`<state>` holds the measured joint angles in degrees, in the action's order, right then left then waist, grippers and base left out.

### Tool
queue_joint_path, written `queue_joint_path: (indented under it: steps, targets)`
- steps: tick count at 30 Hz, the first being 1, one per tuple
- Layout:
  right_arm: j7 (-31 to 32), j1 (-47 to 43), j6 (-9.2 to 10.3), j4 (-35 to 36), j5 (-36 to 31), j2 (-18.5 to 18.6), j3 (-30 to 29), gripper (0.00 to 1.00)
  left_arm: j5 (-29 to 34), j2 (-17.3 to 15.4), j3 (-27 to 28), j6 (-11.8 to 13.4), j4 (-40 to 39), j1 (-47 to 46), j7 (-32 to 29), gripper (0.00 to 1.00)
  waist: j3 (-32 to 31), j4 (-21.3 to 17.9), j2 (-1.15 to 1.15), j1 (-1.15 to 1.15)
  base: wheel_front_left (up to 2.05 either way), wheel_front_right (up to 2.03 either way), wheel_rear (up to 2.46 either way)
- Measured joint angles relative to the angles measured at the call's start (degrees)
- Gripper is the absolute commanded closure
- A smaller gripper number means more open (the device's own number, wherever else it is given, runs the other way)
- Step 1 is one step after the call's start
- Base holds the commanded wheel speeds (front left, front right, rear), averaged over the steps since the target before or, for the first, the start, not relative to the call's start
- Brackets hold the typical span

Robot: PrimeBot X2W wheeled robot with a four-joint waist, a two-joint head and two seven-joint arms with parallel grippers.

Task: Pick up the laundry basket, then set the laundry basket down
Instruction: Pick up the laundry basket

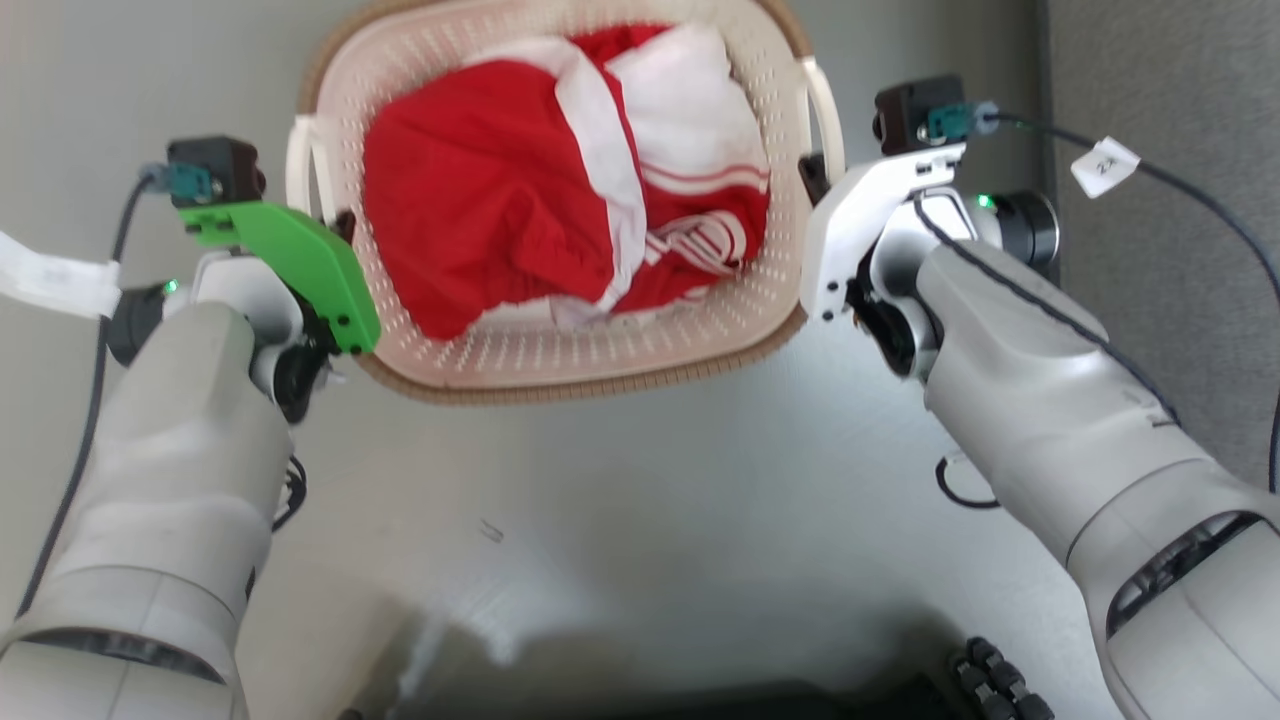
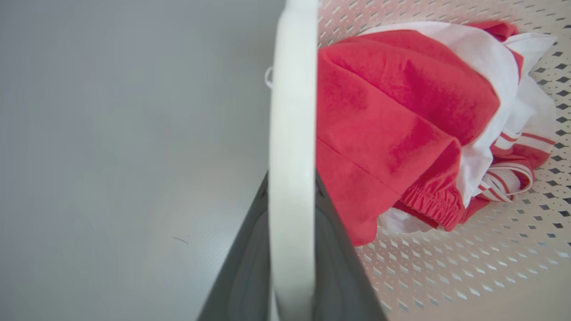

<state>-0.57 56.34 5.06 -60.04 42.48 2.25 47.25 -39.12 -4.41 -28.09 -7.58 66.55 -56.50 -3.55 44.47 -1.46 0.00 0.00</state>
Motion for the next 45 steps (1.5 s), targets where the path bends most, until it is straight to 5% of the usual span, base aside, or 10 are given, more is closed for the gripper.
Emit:
queue_joint_path:
  steps: [45]
  targets:
    - [10.87,-17.82,-5.71,-7.03,7.58,-1.42,4.67,1.0,-6.45,3.45,-1.51,-0.05,5.97,18.51,-11.61,1.0,-29.47,0.71,0.0,0.0,0.0,0.0,0.0]
